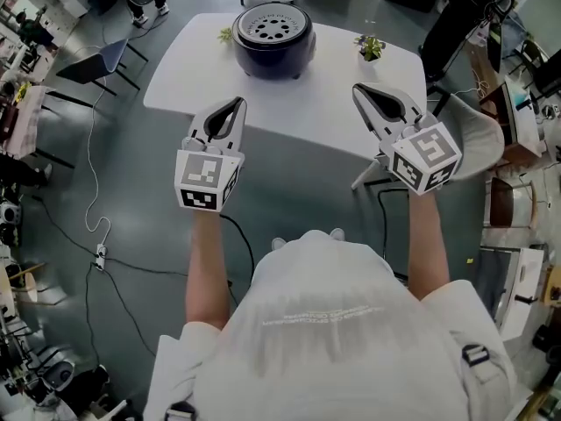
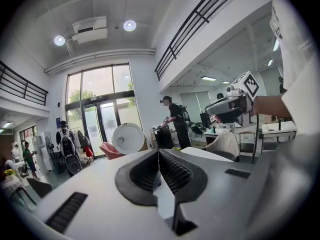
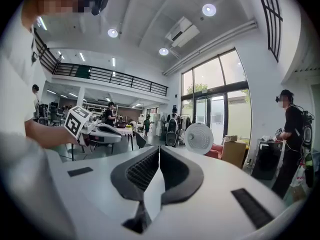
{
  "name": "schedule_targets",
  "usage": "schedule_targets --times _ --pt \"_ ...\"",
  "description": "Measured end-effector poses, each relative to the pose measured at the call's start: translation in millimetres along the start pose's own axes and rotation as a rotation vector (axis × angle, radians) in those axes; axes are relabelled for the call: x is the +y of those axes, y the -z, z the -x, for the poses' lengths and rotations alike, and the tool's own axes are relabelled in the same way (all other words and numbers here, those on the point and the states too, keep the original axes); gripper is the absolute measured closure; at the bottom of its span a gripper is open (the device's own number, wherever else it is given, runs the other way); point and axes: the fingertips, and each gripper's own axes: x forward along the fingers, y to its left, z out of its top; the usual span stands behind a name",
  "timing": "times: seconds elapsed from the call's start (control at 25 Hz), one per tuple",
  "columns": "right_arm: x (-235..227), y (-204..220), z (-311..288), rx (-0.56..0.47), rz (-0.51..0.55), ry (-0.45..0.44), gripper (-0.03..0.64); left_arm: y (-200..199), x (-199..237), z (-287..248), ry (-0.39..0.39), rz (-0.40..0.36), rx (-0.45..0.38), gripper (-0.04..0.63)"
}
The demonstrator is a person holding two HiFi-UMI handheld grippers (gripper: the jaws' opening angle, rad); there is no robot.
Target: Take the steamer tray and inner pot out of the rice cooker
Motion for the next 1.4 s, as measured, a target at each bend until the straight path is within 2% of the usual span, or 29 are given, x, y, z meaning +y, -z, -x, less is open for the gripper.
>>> schedule_targets --times 0.12,0.16,0.2,0.24,0.28,0.36,0.44,0.64,1.04,1.2,1.4 --pt "6 0 -3 -0.006 -0.017 0.007 0.589 4 8 5 -0.005 0.016 -0.008 0.572" --pt "8 0 -4 -0.008 -0.023 0.011 0.588 5 11 7 -0.009 0.02 -0.011 0.541" --pt "9 1 -5 -0.01 -0.028 0.017 0.584 7 14 8 -0.011 0.021 -0.011 0.474" --pt "10 2 -6 -0.009 -0.03 0.022 0.556 8 17 9 -0.011 0.021 -0.01 0.435" --pt "12 3 -7 -0.006 -0.032 0.027 0.501 10 20 11 -0.009 0.02 -0.009 0.428" --pt "14 6 -9 0.004 -0.035 0.035 0.455 12 23 13 -0.006 0.021 -0.014 0.428" --pt "16 9 -12 0.011 -0.046 0.045 0.44 14 27 17 -0.007 0.019 -0.021 0.428" --pt "26 8 -19 0.012 -0.091 0.068 0.443 23 40 30 0.0 0.025 -0.014 0.43" --pt "51 15 -24 0.079 -0.083 0.12 0.446 51 68 56 -0.01 0.027 0.01 0.442" --pt "40 26 -25 0.121 -0.072 0.127 0.446 58 69 43 0.002 0.045 0.019 0.442" --pt "5 37 -49 0.119 -0.086 0.123 0.446 65 76 9 0.015 0.062 0.046 0.442"
